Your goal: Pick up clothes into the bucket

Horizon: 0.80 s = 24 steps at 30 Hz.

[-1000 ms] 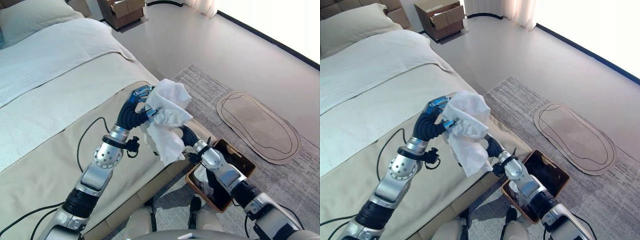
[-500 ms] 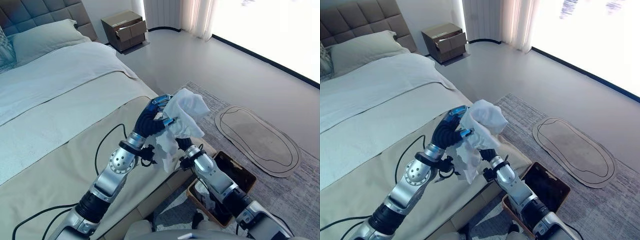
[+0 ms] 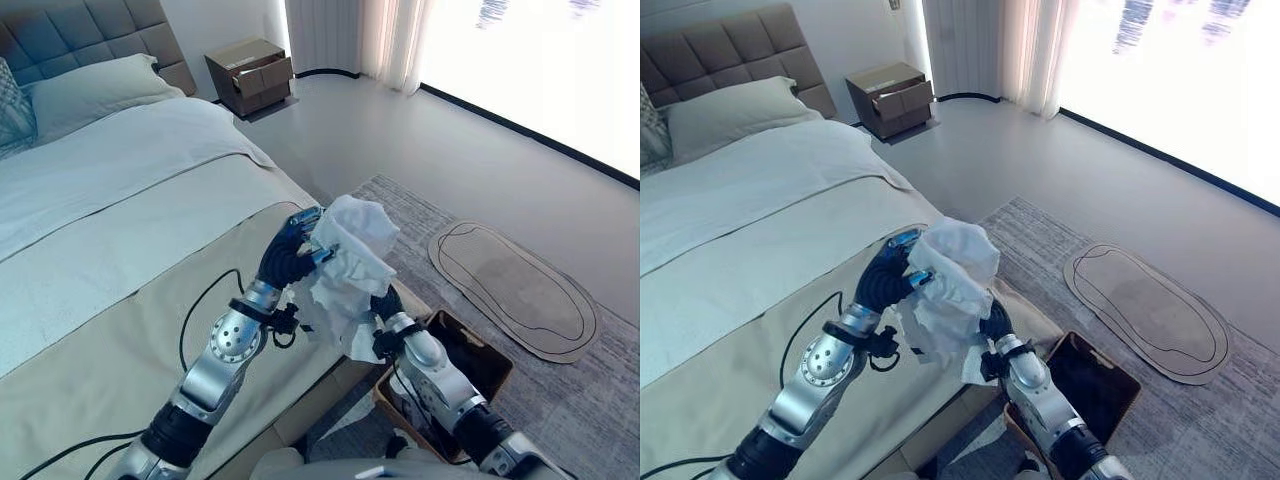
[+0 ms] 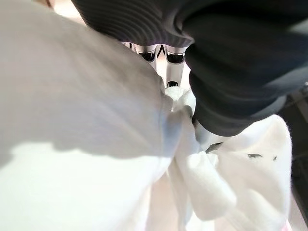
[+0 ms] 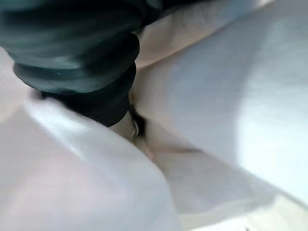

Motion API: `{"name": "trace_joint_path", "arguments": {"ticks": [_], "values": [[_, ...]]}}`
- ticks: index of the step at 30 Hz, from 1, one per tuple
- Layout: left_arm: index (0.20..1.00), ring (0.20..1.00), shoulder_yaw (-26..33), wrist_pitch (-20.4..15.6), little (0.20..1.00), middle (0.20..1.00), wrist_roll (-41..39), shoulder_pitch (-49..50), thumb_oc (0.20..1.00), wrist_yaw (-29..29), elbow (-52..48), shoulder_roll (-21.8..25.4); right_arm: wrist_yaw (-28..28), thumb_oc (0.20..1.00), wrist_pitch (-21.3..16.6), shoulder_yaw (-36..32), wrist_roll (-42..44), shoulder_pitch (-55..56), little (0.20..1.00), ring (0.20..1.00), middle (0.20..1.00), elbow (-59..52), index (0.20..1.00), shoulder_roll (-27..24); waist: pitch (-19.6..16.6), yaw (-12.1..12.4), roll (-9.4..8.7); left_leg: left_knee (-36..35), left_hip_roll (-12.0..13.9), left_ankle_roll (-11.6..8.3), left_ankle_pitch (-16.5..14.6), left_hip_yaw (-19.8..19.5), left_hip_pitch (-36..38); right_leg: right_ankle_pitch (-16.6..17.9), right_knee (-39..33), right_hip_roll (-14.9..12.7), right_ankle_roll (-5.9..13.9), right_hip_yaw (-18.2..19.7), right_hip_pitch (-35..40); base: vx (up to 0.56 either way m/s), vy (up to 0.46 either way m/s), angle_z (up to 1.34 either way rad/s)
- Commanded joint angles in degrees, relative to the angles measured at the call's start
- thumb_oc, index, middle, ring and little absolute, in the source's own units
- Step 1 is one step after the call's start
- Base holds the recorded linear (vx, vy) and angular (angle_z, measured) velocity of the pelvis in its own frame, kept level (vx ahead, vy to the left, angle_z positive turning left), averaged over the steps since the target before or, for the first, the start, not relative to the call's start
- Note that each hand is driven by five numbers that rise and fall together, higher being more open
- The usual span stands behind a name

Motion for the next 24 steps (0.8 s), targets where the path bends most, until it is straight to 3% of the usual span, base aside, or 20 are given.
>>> {"name": "trace_joint_path", "arguments": {"ticks": [1,5,6,7,15,20,24], "values": [[0.200,0.200,6.71,-4.21,0.200,0.200,-0.70,1.23,0.200,1.76,-3.09,1.05,-1.39,0.200,-4.31,-5.44,6.01,0.77,0.200,0.200,0.200,-2.75,0.200,1.03,-1.02,-1.24,-3.24,1.69,0.58,-1.16,-4.48,1.20,2.51,7.88,-7.81,-3.24,4.36,2.62,2.02,0.00,0.001,-0.04],[0.200,0.200,7.98,-4.18,0.200,0.200,0.19,5.17,0.200,2.05,1.16,0.16,-1.28,0.200,-5.91,-10.06,10.78,3.64,0.200,0.200,0.200,-1.71,0.200,1.61,-1.15,-1.61,-3.20,1.65,0.62,-1.09,-4.54,1.44,2.77,7.87,-7.96,-3.15,4.32,2.82,2.24,0.00,-0.001,-0.01],[0.329,0.329,7.91,-4.23,0.329,0.329,0.20,5.17,0.329,2.06,1.23,0.14,-1.23,0.200,-5.93,-10.09,10.83,3.69,0.200,0.200,0.200,-1.70,0.200,1.59,-1.19,-1.58,-3.19,1.64,0.62,-1.09,-4.54,1.44,2.79,7.87,-7.97,-3.15,4.32,2.81,2.25,0.00,-0.005,-0.07],[1.000,1.000,8.02,-3.99,1.000,1.000,0.13,6.32,1.000,1.62,3.51,-0.25,-0.62,0.200,-6.11,-11.97,13.18,5.17,0.200,0.200,0.200,-2.42,0.200,1.66,-1.32,-1.72,-3.26,1.63,0.65,-1.08,-4.58,1.49,2.85,7.83,-8.00,-3.13,4.32,2.82,2.36,0.00,-0.006,-0.05],[1.000,1.000,8.46,-1.61,1.000,1.000,0.37,8.77,1.000,-1.02,13.65,-2.40,5.78,0.200,-6.26,-19.04,28.42,9.39,0.200,0.200,0.200,-2.81,0.200,3.12,-1.96,-2.37,-3.63,1.35,0.57,-1.09,-4.59,1.68,3.18,7.96,-8.38,-2.94,4.33,3.03,2.58,0.00,-0.001,-0.01],[1.000,1.000,10.31,-1.15,1.000,1.000,0.17,10.39,1.000,-1.54,17.30,-3.17,6.20,0.200,-7.45,-23.83,32.35,11.31,0.200,0.200,0.200,-3.80,0.200,3.83,-2.10,-2.72,-3.63,1.32,0.54,-0.99,-4.69,1.85,3.26,8.01,-8.33,-2.83,4.32,3.27,2.46,0.00,0.000,0.00],[1.000,1.000,13.87,-1.17,1.000,1.000,0.01,14.41,1.000,-2.22,19.30,-3.37,4.29,0.200,-10.34,-31.87,35.06,12.63,0.200,0.200,0.200,-5.24,0.200,4.90,-2.36,-3.15,-3.50,1.20,0.52,-0.93,-4.83,2.07,3.44,8.00,-8.37,-2.75,4.36,3.44,2.34,0.01,0.004,-0.03]]}}
